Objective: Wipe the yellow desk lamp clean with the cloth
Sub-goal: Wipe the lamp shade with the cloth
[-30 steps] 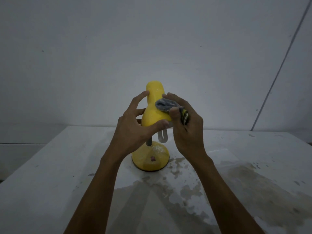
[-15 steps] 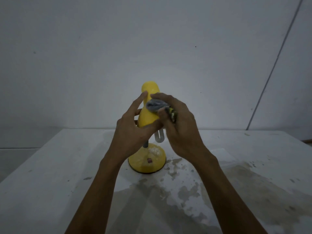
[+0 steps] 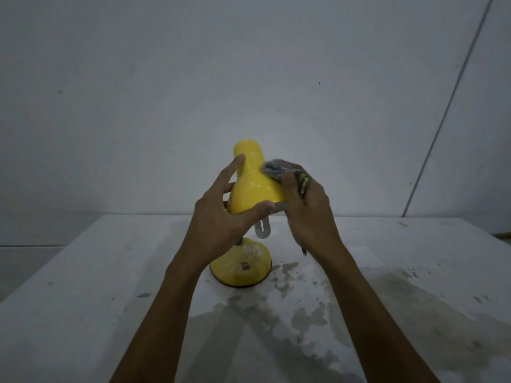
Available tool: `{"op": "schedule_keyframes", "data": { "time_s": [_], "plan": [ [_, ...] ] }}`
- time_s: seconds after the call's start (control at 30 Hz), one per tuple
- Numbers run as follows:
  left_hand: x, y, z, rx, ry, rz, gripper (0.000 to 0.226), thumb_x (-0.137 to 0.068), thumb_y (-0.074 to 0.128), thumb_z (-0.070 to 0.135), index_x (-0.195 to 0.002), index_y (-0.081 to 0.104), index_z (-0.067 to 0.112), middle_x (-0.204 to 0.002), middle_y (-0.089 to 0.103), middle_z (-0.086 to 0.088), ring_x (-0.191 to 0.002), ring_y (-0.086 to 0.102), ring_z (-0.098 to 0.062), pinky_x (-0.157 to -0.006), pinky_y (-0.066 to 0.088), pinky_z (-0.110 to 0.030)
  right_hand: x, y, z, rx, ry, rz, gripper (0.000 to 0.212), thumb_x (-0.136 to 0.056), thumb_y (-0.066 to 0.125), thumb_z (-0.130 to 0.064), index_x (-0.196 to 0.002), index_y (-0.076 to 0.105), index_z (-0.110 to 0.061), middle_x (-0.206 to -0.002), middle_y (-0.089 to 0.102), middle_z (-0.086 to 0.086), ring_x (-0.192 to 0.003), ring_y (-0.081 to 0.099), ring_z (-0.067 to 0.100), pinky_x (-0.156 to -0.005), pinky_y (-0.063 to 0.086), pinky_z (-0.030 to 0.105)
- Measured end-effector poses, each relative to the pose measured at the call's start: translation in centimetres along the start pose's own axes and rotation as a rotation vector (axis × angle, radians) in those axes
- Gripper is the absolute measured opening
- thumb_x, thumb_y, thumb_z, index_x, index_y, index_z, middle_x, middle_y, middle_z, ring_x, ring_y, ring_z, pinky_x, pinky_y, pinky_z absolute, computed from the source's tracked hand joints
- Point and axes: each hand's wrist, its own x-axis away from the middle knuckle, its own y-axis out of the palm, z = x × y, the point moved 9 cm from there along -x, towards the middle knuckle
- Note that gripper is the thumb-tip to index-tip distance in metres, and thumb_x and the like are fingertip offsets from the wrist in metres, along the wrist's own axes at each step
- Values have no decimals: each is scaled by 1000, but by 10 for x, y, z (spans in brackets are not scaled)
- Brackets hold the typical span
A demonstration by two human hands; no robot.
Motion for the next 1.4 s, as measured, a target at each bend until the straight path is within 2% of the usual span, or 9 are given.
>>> {"op": "schedule_keyframes", "data": {
  "time_s": [0.2, 0.37, 0.47, 0.57, 0.77, 0.93, 1.13, 1.23, 1.4],
  "plan": [
    [-1, -3, -1, -22, 25, -9, 84, -79, 66, 58, -154, 29, 50, -145, 55, 11, -76, 64, 18, -59, 51, -6, 5, 17, -20, 67, -297, -27, 37, -101, 53, -35, -132, 63, -18, -135, 64, -4, -131, 55, 12, -107, 48, 40],
    [1, 3, 0, -48, 26, -6, 85, -80, 72, 54, -154, 30, 51, -151, 48, 4, -95, 58, 18, -60, 48, -3, 1, -9, 32, -32, 162, 80, 41, -101, 47, -48, -88, 66, -14, -73, 63, -6, -67, 60, 8, -62, 45, 28],
    [2, 2, 1, -53, 35, -12, 87, -79, 71, 55, -154, 29, 49, -158, 42, 4, -116, 58, 0, -61, 47, 0, 4, -18, 38, 95, 249, 116, 41, -100, 49, -51, -75, 64, -21, -62, 57, -7, -57, 55, 8, -55, 40, 23],
    [2, 3, 5, -20, 18, -4, 86, -78, 69, 55, -155, 30, 47, -138, 52, 22, -90, 60, 20, -58, 47, -1, 3, -13, -7, 87, -3, 117, 21, -102, 53, -39, -92, 72, -40, -83, 70, -21, -82, 64, -12, -69, 45, 6],
    [0, -5, -1, -44, 14, 14, 79, -83, 56, 58, -156, 29, 43, -98, 66, 34, -73, 70, -1, -61, 49, -6, 12, 21, -40, 206, -452, -32, 33, -98, 58, -32, -125, 68, -16, -135, 65, 3, -132, 53, 15, -113, 42, 42],
    [2, 4, 4, -52, 4, -13, 82, -84, 66, 53, -156, 29, 44, -127, 52, 24, -84, 58, 24, -60, 46, -1, 5, 1, 7, -59, -75, 63, 31, -104, 50, -36, -119, 68, -15, -113, 72, -5, -108, 66, 6, -91, 54, 34],
    [3, 4, -5, -74, -27, -8, 98, -73, 72, 60, -157, 23, 46, -157, 44, 1, -135, 51, -17, -68, 46, 3, 5, -7, 46, 19, 386, -39, 44, -101, 33, -60, -94, 62, -28, -92, 68, 6, -82, 61, 22, -79, 51, 44],
    [4, 3, -5, -80, -38, 6, 102, -69, 71, 63, -157, 22, 45, -156, 45, 1, -133, 54, -18, -73, 46, -4, 1, -9, 37, 49, 329, -1, 53, -101, 37, -57, -94, 66, -14, -78, 65, 11, -69, 59, 21, -67, 47, 41],
    [4, 3, -4, -53, -44, -2, 102, -65, 75, 63, -153, 26, 47, -148, 49, 6, -112, 58, -5, -77, 48, -11, -3, -9, 1, 122, 55, 25, 25, -103, 46, -44, -112, 69, -41, -97, 72, -18, -87, 64, -6, -70, 47, 14]
  ]
}}
